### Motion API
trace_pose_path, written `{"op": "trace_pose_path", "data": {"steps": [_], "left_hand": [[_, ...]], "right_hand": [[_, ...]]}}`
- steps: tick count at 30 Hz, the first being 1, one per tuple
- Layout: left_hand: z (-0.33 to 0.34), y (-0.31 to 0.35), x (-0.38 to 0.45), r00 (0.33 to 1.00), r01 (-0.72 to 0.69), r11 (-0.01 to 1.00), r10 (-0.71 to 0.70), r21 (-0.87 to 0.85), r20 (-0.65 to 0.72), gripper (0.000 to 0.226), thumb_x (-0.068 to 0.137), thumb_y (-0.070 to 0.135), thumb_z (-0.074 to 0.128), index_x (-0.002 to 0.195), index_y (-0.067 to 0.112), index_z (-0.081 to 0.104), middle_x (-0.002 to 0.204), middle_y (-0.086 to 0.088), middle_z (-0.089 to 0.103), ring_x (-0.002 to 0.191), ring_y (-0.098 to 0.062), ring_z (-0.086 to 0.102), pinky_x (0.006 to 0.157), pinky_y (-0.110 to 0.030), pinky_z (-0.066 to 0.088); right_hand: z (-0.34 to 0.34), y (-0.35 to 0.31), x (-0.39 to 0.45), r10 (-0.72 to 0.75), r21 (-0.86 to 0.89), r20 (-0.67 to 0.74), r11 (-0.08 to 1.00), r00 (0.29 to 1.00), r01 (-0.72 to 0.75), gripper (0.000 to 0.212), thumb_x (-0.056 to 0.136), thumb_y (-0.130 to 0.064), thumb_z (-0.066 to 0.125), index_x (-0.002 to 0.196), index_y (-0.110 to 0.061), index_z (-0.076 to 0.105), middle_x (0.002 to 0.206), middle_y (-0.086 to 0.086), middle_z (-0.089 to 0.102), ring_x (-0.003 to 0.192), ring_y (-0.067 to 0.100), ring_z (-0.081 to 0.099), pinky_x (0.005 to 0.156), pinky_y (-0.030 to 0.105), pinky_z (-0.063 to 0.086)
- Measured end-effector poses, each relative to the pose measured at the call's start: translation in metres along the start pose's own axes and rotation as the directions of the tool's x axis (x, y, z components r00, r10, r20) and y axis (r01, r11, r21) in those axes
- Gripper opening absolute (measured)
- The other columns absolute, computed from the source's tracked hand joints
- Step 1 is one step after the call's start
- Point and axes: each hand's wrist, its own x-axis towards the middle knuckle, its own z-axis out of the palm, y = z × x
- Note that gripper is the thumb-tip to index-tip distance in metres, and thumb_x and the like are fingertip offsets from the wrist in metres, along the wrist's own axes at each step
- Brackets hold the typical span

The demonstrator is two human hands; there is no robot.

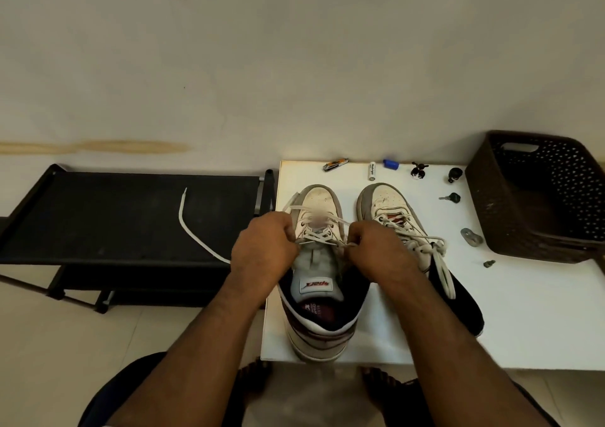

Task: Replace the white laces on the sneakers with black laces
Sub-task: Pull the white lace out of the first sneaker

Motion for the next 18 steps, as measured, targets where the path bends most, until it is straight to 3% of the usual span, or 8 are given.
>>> {"op": "trace_pose_path", "data": {"steps": [3, 5, 7, 9, 11, 15, 18], "left_hand": [[-0.007, -0.012, 0.006, 0.996, 0.068, 0.996, -0.065, -0.061, 0.059, 0.020, 0.076, 0.021, 0.080, 0.069, 0.023, 0.061, 0.079, 0.008, 0.066, 0.076, -0.011, 0.064, 0.074, -0.034, 0.056], [-0.008, -0.012, 0.005, 0.997, 0.052, 0.997, -0.048, -0.059, 0.066, 0.018, 0.077, 0.021, 0.079, 0.072, 0.024, 0.062, 0.084, 0.007, 0.066, 0.081, -0.012, 0.064, 0.076, -0.035, 0.056], [-0.004, -0.005, 0.002, 0.995, -0.093, 0.995, 0.091, 0.046, 0.047, 0.020, 0.079, 0.017, 0.075, 0.092, 0.027, 0.064, 0.112, 0.006, 0.058, 0.104, -0.016, 0.059, 0.086, -0.038, 0.053], [0.005, 0.005, -0.002, 0.956, -0.295, 0.926, 0.285, 0.235, 0.075, 0.051, 0.082, 0.013, 0.069, 0.125, 0.036, 0.052, 0.146, 0.003, 0.033, 0.127, -0.022, 0.040, 0.097, -0.042, 0.046], [0.012, 0.015, -0.005, 0.930, -0.365, 0.860, 0.356, 0.356, 0.091, 0.057, 0.085, 0.017, 0.064, 0.135, 0.038, 0.046, 0.158, 0.003, 0.014, 0.137, -0.024, 0.027, 0.103, -0.045, 0.038], [0.024, 0.020, -0.006, 0.964, -0.255, 0.904, 0.265, 0.343, 0.019, 0.040, 0.090, 0.036, 0.060, 0.130, 0.031, 0.057, 0.155, 0.002, 0.028, 0.135, -0.023, 0.033, 0.104, -0.041, 0.035], [0.024, 0.021, -0.008, 0.959, -0.236, 0.905, 0.275, 0.355, -0.063, 0.030, 0.091, 0.037, 0.061, 0.119, 0.026, 0.066, 0.144, 0.001, 0.044, 0.127, -0.022, 0.042, 0.099, -0.037, 0.040]], "right_hand": [[-0.003, 0.009, 0.003, 0.051, 0.122, 0.029, 0.991, 0.998, -0.054, 0.024, 0.082, -0.022, 0.072, 0.068, -0.020, 0.053, 0.070, -0.001, 0.055, 0.071, 0.020, 0.058, 0.052, 0.023, 0.041], [-0.001, 0.009, 0.004, 0.039, 0.106, 0.032, 0.993, 0.999, -0.042, 0.024, 0.082, -0.023, 0.072, 0.068, -0.021, 0.052, 0.072, -0.001, 0.056, 0.073, 0.018, 0.057, 0.056, 0.024, 0.043], [0.000, 0.007, 0.005, -0.004, 0.045, 0.031, 0.999, 1.000, 0.002, 0.019, 0.085, -0.021, 0.067, 0.072, -0.021, 0.053, 0.077, -0.001, 0.056, 0.079, 0.019, 0.058, 0.062, 0.026, 0.044], [0.000, 0.002, 0.004, -0.053, 0.000, 0.041, 0.999, 0.998, 0.053, 0.016, 0.088, -0.018, 0.061, 0.075, -0.022, 0.052, 0.077, -0.002, 0.055, 0.081, 0.019, 0.058, 0.059, 0.025, 0.041], [0.001, -0.002, 0.003, -0.086, -0.021, 0.047, 0.996, 0.995, 0.087, 0.021, 0.088, -0.017, 0.058, 0.071, -0.023, 0.048, 0.074, -0.004, 0.052, 0.080, 0.019, 0.056, 0.055, 0.024, 0.037], [0.003, -0.009, 0.001, -0.117, -0.058, 0.043, 0.991, 0.992, 0.119, 0.011, 0.088, -0.019, 0.058, 0.079, -0.019, 0.052, 0.080, 0.000, 0.055, 0.080, 0.020, 0.056, 0.056, 0.026, 0.033], [0.000, -0.009, -0.002, -0.110, -0.049, 0.039, 0.993, 0.993, 0.112, 0.011, 0.087, -0.018, 0.059, 0.078, -0.018, 0.053, 0.081, 0.001, 0.056, 0.083, 0.022, 0.057, 0.063, 0.026, 0.036]]}}
